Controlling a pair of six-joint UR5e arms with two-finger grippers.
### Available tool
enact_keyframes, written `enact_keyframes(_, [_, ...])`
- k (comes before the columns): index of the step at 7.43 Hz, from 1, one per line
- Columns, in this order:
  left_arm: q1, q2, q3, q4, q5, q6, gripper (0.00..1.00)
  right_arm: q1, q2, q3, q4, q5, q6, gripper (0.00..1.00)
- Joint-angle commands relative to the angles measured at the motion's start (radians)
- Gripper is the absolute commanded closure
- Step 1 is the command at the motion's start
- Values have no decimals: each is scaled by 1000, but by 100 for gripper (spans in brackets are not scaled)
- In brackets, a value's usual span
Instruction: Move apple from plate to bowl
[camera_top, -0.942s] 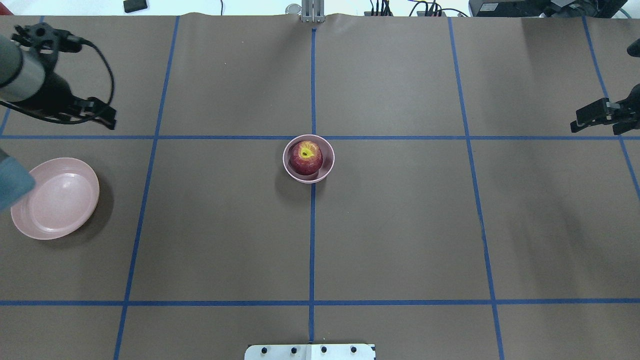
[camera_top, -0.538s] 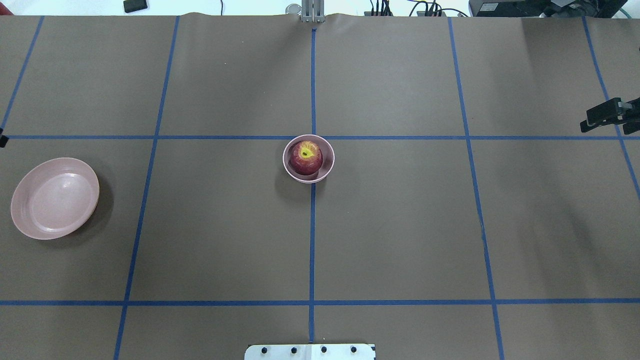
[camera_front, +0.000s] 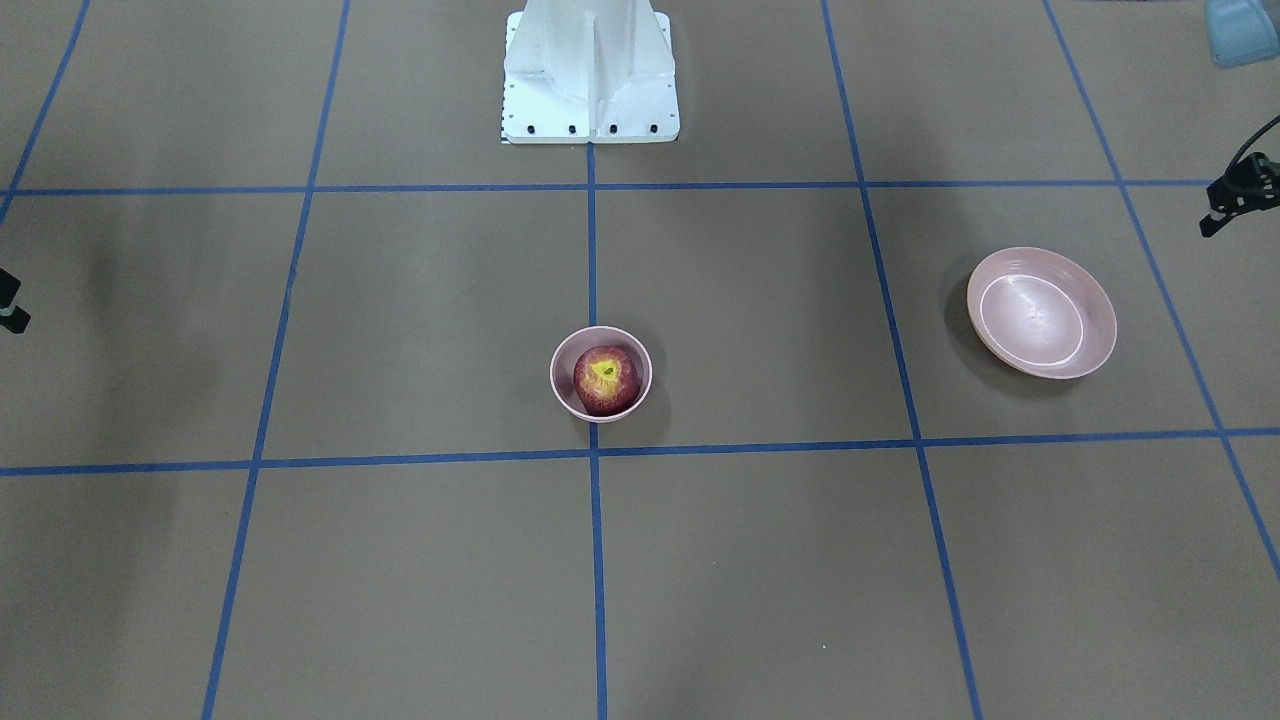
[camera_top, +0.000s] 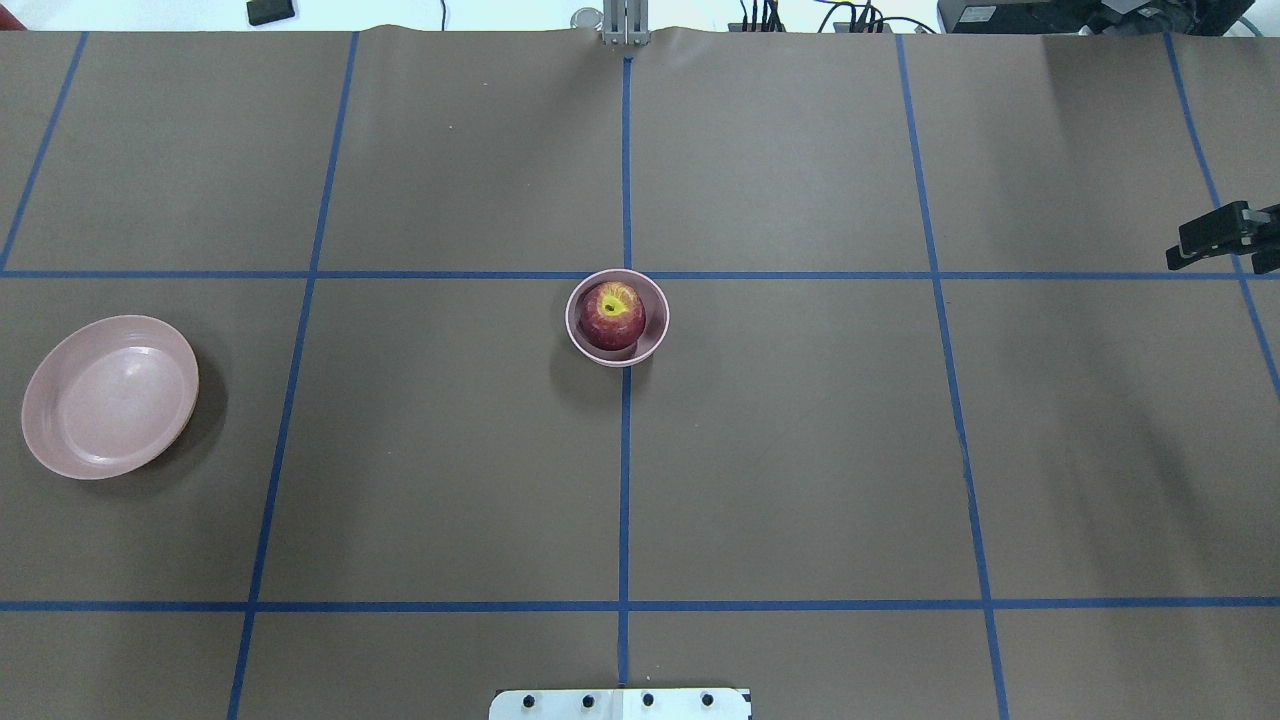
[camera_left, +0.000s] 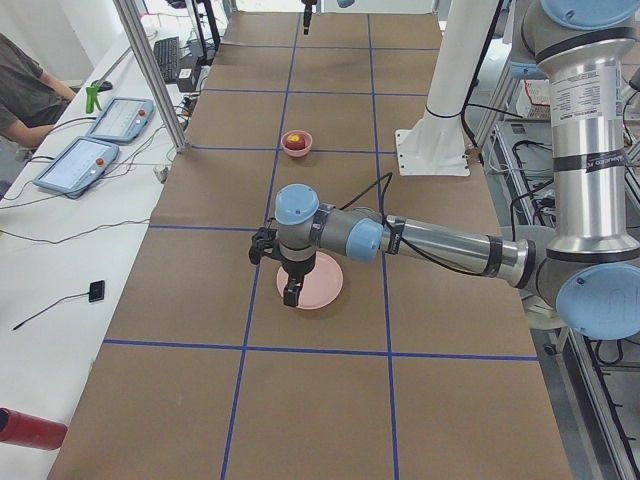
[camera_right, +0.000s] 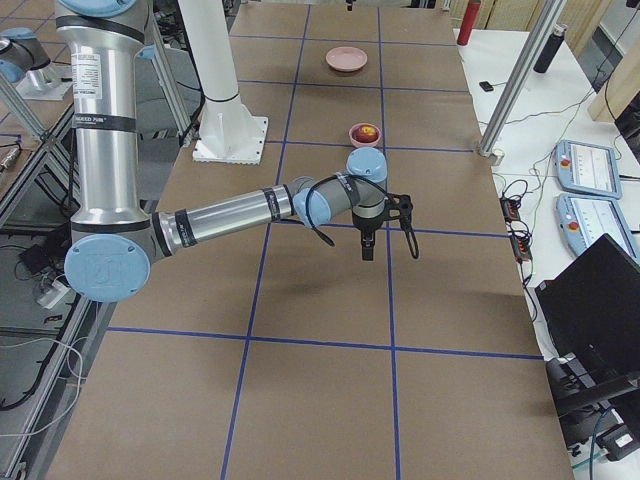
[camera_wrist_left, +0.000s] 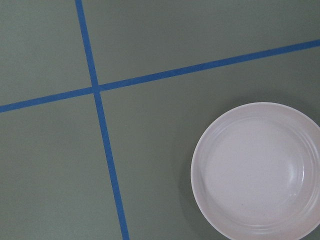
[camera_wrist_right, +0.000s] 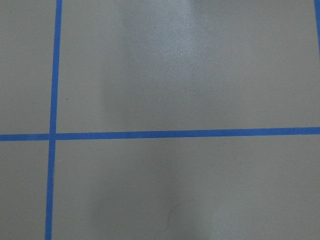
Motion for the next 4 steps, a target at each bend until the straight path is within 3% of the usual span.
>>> enact_keyframes(1, [-1, 3, -4, 0, -3, 8, 2, 0, -6, 0, 0, 0, 0, 0])
enact_keyframes(4, [-1, 3, -5, 0, 0, 3, 2, 0, -18, 3, 2, -6, -77, 0])
